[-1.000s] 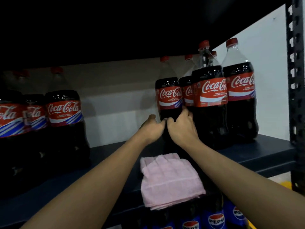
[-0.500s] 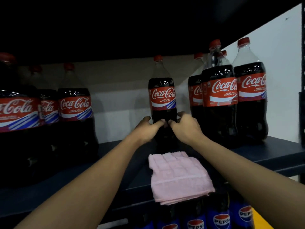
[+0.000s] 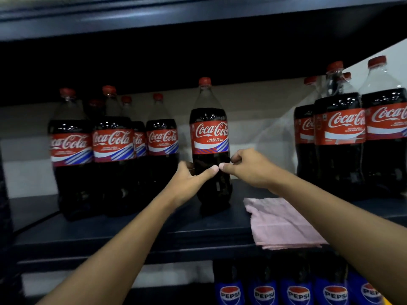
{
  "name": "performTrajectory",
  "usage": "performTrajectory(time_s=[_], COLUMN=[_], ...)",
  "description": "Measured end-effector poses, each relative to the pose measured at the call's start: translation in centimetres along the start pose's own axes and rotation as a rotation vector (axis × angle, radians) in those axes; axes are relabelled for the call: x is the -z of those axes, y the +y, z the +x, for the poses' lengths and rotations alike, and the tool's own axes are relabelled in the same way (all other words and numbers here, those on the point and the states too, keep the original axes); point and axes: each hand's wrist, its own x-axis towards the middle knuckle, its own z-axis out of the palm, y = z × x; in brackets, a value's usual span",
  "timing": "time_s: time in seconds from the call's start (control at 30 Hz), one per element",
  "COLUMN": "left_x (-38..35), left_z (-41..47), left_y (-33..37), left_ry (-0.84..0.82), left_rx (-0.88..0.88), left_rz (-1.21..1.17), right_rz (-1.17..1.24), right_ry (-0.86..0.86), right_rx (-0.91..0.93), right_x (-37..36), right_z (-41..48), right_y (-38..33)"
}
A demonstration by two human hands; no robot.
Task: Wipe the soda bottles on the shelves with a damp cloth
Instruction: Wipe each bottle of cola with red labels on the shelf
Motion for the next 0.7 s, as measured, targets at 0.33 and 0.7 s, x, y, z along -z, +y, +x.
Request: performTrajectory(time_s=[0.33,0.7], left_x=[2.7,2.7], left_z=[-6.7,-7.9], left_y=[0.6,0.4], left_ry=[0.161,0.162], left_rx=[-0.025,-0.049], left_rz=[-0.017,-0.06], right_rz=[0.132,-0.626], right_ry=[0.056,-0.359], right_rx=[0.101,-0.135], right_x=[-1.5,-0.1], right_z=[-4.5,-6.9], right_y=[-1.8,1.8])
